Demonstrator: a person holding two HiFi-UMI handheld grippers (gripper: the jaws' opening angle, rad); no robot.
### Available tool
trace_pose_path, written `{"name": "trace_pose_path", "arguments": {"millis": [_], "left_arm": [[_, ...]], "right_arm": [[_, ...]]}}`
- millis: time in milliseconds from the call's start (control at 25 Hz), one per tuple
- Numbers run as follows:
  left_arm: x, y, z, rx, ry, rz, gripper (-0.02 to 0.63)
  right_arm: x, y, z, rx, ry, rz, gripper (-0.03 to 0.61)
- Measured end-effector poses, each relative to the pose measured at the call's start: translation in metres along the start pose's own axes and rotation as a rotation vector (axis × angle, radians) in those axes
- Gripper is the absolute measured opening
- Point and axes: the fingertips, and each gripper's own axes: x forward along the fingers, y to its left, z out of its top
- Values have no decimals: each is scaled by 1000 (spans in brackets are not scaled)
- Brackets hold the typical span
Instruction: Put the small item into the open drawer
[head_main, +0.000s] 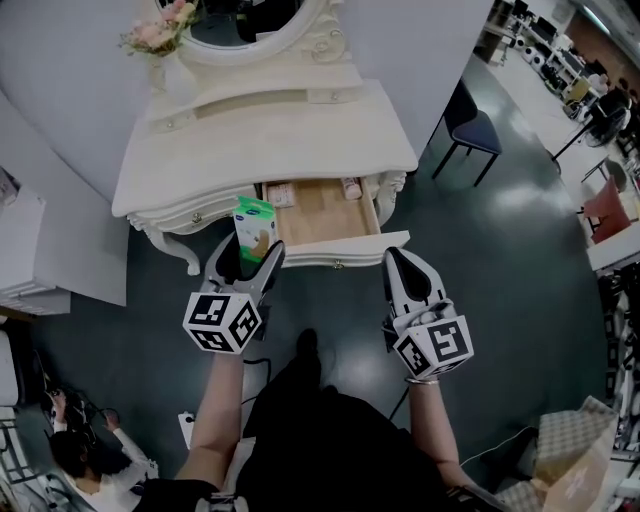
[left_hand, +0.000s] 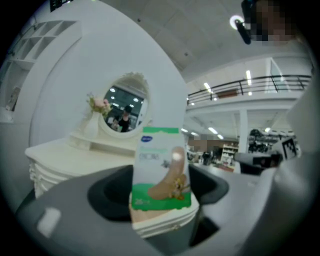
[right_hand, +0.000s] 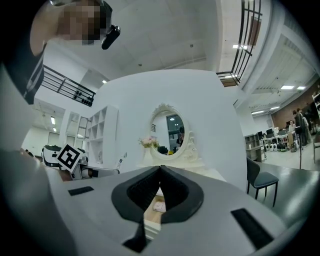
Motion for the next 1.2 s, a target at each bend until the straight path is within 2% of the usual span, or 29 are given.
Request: {"name": "trace_pose_path", "arguments": {"millis": [560,920,1200], "left_arm": [[90,33,24,52,23,-116,347],[129,33,23,104,59,-180,347],[166,24,23,152,85,-238,347]], "right_arm": [[75,-39,5,-4,5,-92,-3],[84,-60,10,-11,-10,-153,-3],[91,-93,17,-10,-29,-195,-3]]}}
